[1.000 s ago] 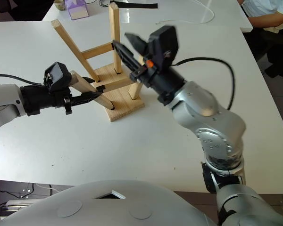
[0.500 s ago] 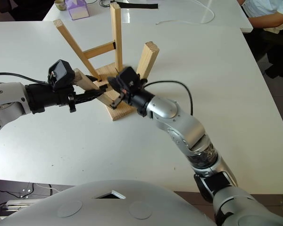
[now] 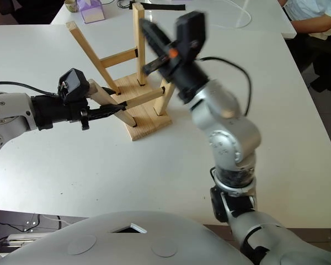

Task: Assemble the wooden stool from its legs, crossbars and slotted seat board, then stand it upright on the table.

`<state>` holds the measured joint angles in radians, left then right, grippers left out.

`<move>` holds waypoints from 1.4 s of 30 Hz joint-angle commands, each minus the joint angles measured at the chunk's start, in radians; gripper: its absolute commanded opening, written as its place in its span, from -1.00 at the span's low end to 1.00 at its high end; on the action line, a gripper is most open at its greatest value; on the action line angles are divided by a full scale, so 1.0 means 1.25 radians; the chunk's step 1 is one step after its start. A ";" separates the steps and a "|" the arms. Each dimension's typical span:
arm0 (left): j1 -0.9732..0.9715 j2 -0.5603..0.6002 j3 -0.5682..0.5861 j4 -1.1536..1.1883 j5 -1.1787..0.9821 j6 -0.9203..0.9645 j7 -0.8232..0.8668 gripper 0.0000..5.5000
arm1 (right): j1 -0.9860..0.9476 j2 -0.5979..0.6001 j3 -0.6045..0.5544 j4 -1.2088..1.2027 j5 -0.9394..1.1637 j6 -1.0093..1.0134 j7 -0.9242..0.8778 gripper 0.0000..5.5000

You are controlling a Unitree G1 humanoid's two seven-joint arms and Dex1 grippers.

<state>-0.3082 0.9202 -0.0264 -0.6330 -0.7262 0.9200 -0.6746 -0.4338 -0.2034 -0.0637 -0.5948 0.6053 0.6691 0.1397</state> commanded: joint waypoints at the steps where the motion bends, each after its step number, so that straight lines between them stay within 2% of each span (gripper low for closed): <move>1: 0.047 0.091 -0.079 0.068 0.066 0.000 -0.101 -0.26 | 0.045 -0.196 -0.300 0.011 0.028 0.022 0.021 -1.00; 3: 0.043 0.113 -0.083 0.079 0.074 -0.029 -0.142 -0.26 | 0.120 -0.230 -0.281 0.016 -0.028 0.016 0.039 -1.00; 6: 0.004 0.111 -0.120 0.117 0.104 -0.074 -0.193 -0.26 | 0.199 -0.180 -0.119 0.008 -0.072 0.029 0.031 -1.00; 10: -0.021 0.080 -0.169 0.126 0.119 -0.097 -0.215 -0.26 | 0.210 0.053 0.204 -0.088 0.029 0.087 -0.005 -1.00; 12: -0.031 0.052 -0.199 0.114 0.119 -0.101 -0.216 -0.26 | 0.219 0.128 0.287 -0.089 0.026 0.096 -0.039 -1.00; 13: -0.034 0.041 -0.211 0.112 0.122 -0.104 -0.216 -0.26 | 0.227 0.143 0.297 -0.092 0.024 0.101 -0.057 -1.00; 15: -0.026 0.027 -0.219 0.104 0.124 -0.106 -0.208 -0.26 | 0.245 0.125 0.268 -0.102 0.025 0.109 -0.058 -1.00; 19: -0.017 0.011 -0.169 0.120 0.117 -0.124 -0.197 -0.26 | 0.268 0.029 0.122 -0.066 0.023 0.084 -0.005 -1.00; 23: -0.039 0.012 -0.095 0.175 0.121 -0.210 -0.255 -0.26 | 0.225 -0.059 -0.157 0.070 0.064 -0.021 0.044 -1.00; 25: -0.043 0.014 -0.091 0.206 0.142 -0.259 -0.283 -0.26 | 0.198 -0.079 -0.250 0.156 0.103 -0.053 0.064 -1.00; 27: -0.052 0.008 -0.086 0.238 0.163 -0.305 -0.296 -0.26 | 0.193 -0.082 -0.264 0.209 0.111 -0.068 0.089 -1.00; 28: -0.060 0.002 -0.083 0.257 0.174 -0.325 -0.299 -0.12 | 0.196 -0.077 -0.252 0.228 0.102 -0.075 0.099 -1.00; 32: -0.107 -0.030 -0.045 0.293 0.139 -0.318 -0.298 0.11 | 0.219 -0.048 -0.178 0.270 0.045 -0.110 0.113 -1.00; 37: -0.152 -0.034 0.036 0.278 0.096 -0.276 -0.275 0.36 | 0.264 -0.037 -0.173 0.243 0.041 -0.122 0.116 -1.00; 42: -0.155 -0.024 0.150 0.215 -0.009 -0.207 -0.256 0.36 | 0.341 -0.083 -0.197 0.158 0.028 -0.113 0.111 -1.00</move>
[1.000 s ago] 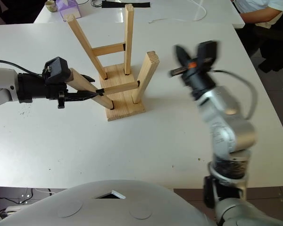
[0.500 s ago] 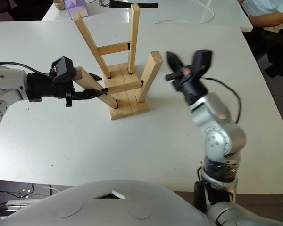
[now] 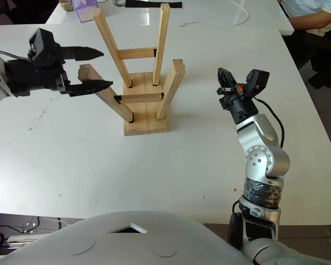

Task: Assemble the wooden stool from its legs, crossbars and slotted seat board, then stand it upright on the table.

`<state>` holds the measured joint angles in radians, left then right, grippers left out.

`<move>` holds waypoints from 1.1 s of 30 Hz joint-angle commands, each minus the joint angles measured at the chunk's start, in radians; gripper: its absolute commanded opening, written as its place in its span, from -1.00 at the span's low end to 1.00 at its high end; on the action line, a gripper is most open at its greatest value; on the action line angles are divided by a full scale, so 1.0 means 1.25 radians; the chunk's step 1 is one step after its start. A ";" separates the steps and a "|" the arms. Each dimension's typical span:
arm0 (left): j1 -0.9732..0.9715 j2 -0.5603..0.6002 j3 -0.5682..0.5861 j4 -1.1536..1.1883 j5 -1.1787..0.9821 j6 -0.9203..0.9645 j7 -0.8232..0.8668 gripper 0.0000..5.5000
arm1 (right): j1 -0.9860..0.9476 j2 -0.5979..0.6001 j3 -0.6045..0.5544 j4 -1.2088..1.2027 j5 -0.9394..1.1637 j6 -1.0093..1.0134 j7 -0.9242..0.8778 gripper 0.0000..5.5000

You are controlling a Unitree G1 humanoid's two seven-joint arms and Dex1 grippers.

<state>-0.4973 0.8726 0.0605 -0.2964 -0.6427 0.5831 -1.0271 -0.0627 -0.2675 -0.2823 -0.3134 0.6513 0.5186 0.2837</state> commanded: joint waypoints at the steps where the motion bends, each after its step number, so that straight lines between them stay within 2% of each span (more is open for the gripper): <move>1: 0.001 0.010 0.104 -0.073 -0.098 0.082 0.049 0.36 | 0.056 -0.037 -0.023 -0.085 -0.012 0.010 -0.010 -1.00; 4: -0.028 -0.033 0.192 -0.108 -0.169 0.142 0.197 0.36 | 0.069 -0.038 -0.029 -0.140 -0.012 0.017 -0.041 -1.00; 7: -0.063 -0.117 0.295 -0.112 -0.142 0.189 0.488 0.36 | 0.049 -0.015 -0.050 -0.209 0.018 0.033 -0.118 -1.00; 10: 0.084 -0.241 0.351 -0.182 -0.068 0.213 0.709 0.27 | 0.058 -0.002 0.016 -0.281 -0.052 0.061 -0.201 -1.00; 14: 0.387 -0.378 0.243 -0.368 0.098 0.159 0.852 0.03 | 0.102 0.010 0.164 -0.344 -0.246 0.064 -0.312 -1.00; 17: 0.483 -0.453 0.169 -0.418 0.191 0.126 0.939 -0.15 | 0.089 0.015 0.213 -0.318 -0.325 0.042 -0.338 -1.00; 21: 0.525 -0.537 0.059 -0.455 0.282 0.084 1.002 -0.36 | 0.039 0.061 0.306 -0.303 -0.371 0.065 -0.345 -1.00; 24: 0.529 -0.551 -0.022 -0.470 0.344 0.063 1.009 -0.55 | 0.002 0.096 0.368 -0.298 -0.403 0.078 -0.346 -1.00; 30: 0.508 -0.580 -0.081 -0.476 0.363 0.058 0.983 -0.90 | -0.001 0.134 0.371 -0.329 -0.441 0.128 -0.366 -1.00; 33: 0.513 -0.583 -0.109 -0.493 0.374 0.062 0.971 -1.00 | 0.000 0.145 0.380 -0.352 -0.451 0.152 -0.362 -1.00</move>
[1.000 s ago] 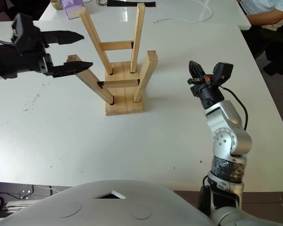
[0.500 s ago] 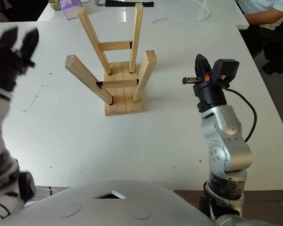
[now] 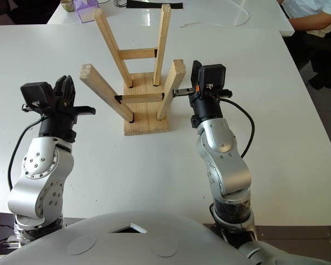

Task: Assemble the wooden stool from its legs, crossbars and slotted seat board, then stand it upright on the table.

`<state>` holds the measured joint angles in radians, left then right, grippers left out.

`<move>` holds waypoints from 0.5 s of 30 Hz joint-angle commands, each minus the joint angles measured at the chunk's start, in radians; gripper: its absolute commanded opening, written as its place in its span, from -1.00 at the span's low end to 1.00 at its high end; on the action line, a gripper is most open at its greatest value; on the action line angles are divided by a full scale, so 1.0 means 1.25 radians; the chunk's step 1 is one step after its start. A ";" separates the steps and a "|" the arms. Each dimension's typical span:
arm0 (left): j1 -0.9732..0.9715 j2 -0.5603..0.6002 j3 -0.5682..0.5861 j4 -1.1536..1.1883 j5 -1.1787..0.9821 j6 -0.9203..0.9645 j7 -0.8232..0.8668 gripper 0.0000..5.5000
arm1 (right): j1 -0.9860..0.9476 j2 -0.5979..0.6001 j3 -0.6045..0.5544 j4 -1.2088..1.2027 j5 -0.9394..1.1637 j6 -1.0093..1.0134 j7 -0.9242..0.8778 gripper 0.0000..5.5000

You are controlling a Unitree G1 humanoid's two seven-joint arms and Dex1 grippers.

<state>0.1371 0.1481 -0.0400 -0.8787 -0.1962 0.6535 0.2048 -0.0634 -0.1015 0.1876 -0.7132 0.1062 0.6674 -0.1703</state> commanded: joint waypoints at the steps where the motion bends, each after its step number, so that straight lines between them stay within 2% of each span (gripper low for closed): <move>1: 0.007 -0.005 -0.038 -0.030 0.021 0.005 -0.018 -1.00 | 0.004 0.018 0.012 -0.039 -0.016 0.038 0.001 -1.00; 6: -0.011 -0.022 -0.051 -0.019 0.035 0.000 -0.024 -1.00 | 0.013 0.031 0.050 -0.046 -0.027 0.040 0.013 -1.00; 11: -0.037 -0.043 -0.062 0.000 0.051 -0.014 -0.026 -1.00 | 0.002 0.044 0.050 -0.032 -0.042 0.033 0.023 -1.00; 13: -0.037 -0.048 -0.047 0.000 0.062 -0.011 -0.019 -1.00 | 0.003 0.048 0.038 -0.036 -0.054 0.034 0.016 -1.00; 15: -0.018 -0.064 0.017 -0.002 0.092 0.007 0.024 -1.00 | 0.022 0.056 -0.012 -0.045 -0.088 0.045 -0.026 -1.00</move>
<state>0.0953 0.0869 -0.0946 -0.8859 -0.1250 0.6406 0.1841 -0.0528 -0.0429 0.2335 -0.7605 0.0397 0.7057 -0.1533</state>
